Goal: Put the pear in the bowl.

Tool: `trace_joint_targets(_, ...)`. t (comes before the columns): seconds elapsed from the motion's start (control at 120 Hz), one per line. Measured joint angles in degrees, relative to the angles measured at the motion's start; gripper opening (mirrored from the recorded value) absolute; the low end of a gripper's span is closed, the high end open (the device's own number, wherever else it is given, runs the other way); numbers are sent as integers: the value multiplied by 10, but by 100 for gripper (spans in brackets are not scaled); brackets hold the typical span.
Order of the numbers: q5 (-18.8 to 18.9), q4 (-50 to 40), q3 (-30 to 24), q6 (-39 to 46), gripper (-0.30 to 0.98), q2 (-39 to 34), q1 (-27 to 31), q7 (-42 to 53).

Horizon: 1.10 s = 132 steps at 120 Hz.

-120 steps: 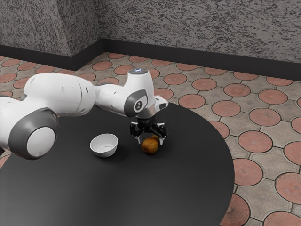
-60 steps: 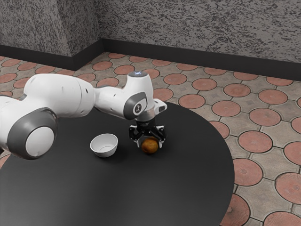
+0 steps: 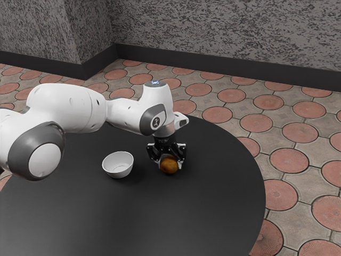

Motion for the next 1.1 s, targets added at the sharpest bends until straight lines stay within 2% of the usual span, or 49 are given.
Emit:
trace_joint_targets(0.242, 10, -23, 6, 0, 36, -52, 0, -1)
trace_joint_targets(0.575, 35, -178, 45, -1, 34, -199, 31, -6)
trace_joint_targets(1.1, 42, -207, 47, -1, 40, -216, 94, -6)
